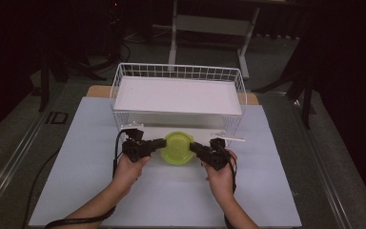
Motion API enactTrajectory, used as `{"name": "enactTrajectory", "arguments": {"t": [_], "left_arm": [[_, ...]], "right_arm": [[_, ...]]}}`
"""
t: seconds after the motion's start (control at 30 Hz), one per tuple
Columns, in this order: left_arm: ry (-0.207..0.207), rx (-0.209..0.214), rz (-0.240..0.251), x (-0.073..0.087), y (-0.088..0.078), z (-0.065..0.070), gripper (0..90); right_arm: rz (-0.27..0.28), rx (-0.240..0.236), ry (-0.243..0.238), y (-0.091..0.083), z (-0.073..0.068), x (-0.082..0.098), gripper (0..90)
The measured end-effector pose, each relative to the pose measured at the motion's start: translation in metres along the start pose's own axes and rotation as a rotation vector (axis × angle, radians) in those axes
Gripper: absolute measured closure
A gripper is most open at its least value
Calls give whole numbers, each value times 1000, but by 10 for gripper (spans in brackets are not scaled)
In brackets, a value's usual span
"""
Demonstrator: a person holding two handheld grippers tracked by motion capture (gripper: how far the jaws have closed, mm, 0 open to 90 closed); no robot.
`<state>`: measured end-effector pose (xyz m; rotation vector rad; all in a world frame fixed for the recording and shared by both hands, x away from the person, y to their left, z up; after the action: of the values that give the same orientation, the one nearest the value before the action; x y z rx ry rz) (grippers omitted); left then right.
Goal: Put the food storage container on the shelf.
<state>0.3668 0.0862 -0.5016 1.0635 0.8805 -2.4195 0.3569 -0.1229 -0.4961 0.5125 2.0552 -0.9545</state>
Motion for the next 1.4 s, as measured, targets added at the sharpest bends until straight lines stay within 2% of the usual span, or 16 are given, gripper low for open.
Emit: {"name": "enactTrajectory", "arguments": {"t": [0.17,0.4,0.57,0.87,0.9,1.0,1.07,1.2,1.33,1.4], "left_arm": [[-72,30,27,2,9,-13,807],[-97,29,48,1,19,-25,804],[-119,20,54,-2,26,-28,800],[-107,-10,41,-7,39,-30,798],[-113,-4,51,-8,40,-31,797],[-151,-2,74,-12,42,-33,798],[-157,-10,84,-13,44,-33,798],[-188,15,85,-12,44,-37,790],[-214,15,96,-9,44,-38,772],[-227,18,90,-8,45,-39,762]], "right_arm": [[7,21,-1,8,4,-5,804],[10,44,6,20,11,-7,804],[22,57,12,26,16,-10,803],[27,72,62,33,30,-9,798],[29,74,62,34,31,-9,799],[29,66,117,36,36,-10,796],[41,69,138,38,38,-10,795],[54,83,157,40,38,-11,794],[64,105,157,42,37,-13,795],[71,119,179,44,38,-15,793]]}}
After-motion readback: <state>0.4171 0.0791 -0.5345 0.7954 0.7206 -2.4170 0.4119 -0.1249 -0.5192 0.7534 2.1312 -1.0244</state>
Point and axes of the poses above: each handheld gripper's, and its own axes: y roughly forward along the jaws, x roughly out of its underside, z roughly to its right, the point moved 5 cm from there along y, roughly forward along the jaws, and after that the axes turned 4 degrees about z, right-handed, at the moved point
